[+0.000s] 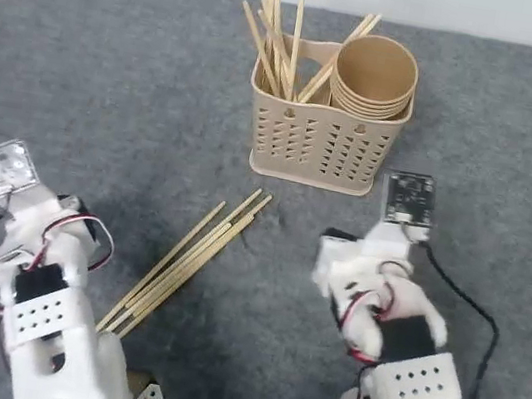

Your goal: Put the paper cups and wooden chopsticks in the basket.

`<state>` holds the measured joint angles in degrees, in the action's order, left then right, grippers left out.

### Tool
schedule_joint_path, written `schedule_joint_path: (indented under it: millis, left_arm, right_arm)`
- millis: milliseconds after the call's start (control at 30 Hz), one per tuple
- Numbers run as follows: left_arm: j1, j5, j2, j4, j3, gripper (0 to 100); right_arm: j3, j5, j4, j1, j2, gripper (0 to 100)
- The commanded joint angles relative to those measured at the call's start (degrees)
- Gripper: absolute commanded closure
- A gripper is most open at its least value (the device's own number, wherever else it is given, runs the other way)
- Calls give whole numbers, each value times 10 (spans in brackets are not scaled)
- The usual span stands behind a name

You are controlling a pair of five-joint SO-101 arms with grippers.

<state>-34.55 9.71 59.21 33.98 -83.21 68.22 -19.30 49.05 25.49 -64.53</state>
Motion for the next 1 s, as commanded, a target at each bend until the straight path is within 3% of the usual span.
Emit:
schedule_joint_path:
  millis: [0, 167, 367, 600, 767, 967]
  left_arm:
    - [1, -4, 13, 9, 12, 963]
    - [1, -4, 12, 21, 19, 963]
    - [4, -4, 5, 33, 26, 963]
    - [1, -4, -202, -6, 121, 963]
    - [3, -2, -336, -3, 204, 963]
    - [4, -2, -352, 9, 221, 963]
  right_arm:
    - [-49, -55, -50, 79, 40, 924]
    - [-84, -93, -120, 139, 185, 905]
    - [-178, -155, -174, 144, 395, 904]
    - [-323, -219, -182, 142, 629, 904]
    - [-357, -219, -182, 147, 683, 904]
    - [-359, -219, -188, 153, 688, 902]
